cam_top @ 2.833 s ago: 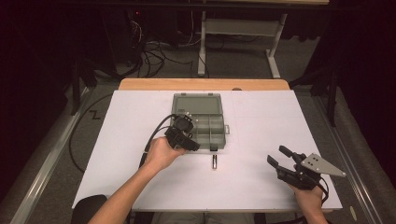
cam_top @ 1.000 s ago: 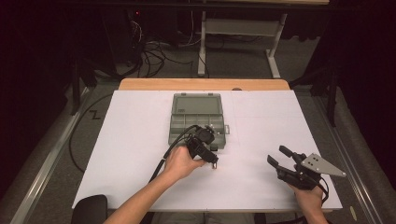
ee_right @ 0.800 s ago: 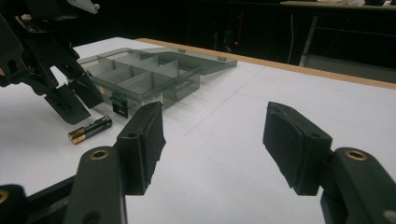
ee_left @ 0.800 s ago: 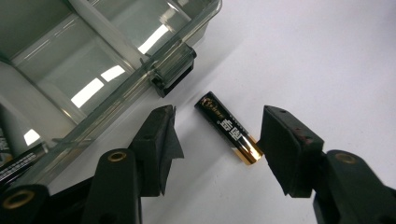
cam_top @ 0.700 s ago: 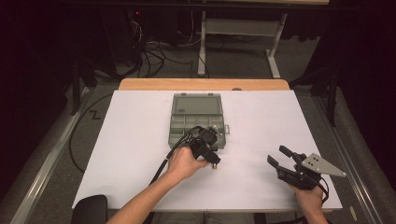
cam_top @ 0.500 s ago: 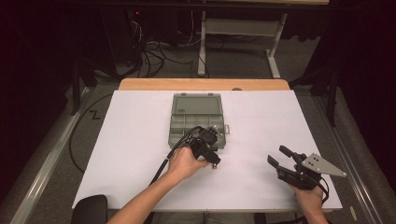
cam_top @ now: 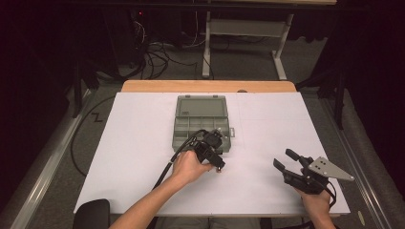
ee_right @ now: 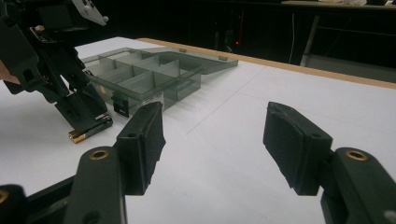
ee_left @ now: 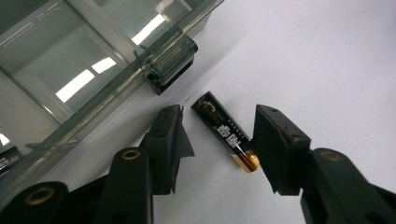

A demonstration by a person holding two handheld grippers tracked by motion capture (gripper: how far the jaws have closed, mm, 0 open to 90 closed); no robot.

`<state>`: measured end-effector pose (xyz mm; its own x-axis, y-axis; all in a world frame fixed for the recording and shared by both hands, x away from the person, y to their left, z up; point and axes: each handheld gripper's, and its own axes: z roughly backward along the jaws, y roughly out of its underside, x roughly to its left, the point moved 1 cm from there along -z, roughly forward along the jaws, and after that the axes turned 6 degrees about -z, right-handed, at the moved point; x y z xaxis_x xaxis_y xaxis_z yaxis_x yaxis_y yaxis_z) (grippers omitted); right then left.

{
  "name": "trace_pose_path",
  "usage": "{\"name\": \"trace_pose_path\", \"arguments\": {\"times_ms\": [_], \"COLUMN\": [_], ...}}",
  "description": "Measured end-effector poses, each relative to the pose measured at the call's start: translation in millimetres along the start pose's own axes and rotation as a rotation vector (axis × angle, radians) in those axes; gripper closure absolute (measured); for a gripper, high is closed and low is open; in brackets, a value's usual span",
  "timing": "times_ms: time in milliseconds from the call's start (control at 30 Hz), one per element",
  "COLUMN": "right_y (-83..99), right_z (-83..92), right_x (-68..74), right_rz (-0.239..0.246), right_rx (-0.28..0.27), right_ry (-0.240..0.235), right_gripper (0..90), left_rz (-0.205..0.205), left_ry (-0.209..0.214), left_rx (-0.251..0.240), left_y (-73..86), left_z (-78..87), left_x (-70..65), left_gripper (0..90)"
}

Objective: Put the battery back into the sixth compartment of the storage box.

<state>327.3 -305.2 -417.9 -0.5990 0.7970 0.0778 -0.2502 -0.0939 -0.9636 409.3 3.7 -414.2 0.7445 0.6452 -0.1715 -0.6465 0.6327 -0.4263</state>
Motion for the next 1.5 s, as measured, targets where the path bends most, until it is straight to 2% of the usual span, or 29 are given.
{"name": "trace_pose_path", "arguments": {"times_ms": [267,433,933,1200,1500], "right_y": [0.0,-0.1,-0.1,0.0,-0.1], "right_z": [0.3,0.3,0.3,0.4,0.1], "right_x": [-0.4,-0.3,0.1,0.3,0.5], "right_rz": [-0.001,0.000,0.005,0.006,0.007], "right_rx": [-0.002,-0.003,-0.001,-0.002,-0.002], "right_ry": [0.003,0.003,0.001,0.001,0.001], "right_gripper": [39.8,39.8,39.9,39.9,39.9], "left_rz": [-0.006,-0.028,-0.049,-0.072,-0.084], "left_ry": [-0.003,-0.017,-0.051,-0.072,-0.069], "left_rx": [0.013,0.021,0.060,0.052,0.023], "left_y": [2.0,4.2,7.3,8.0,9.2], "left_z": [-0.2,1.0,2.2,3.4,13.7], "left_x": [1.0,2.1,4.3,2.9,4.0], "left_gripper": [59.1,63.6,75.6,76.2,76.2]}}
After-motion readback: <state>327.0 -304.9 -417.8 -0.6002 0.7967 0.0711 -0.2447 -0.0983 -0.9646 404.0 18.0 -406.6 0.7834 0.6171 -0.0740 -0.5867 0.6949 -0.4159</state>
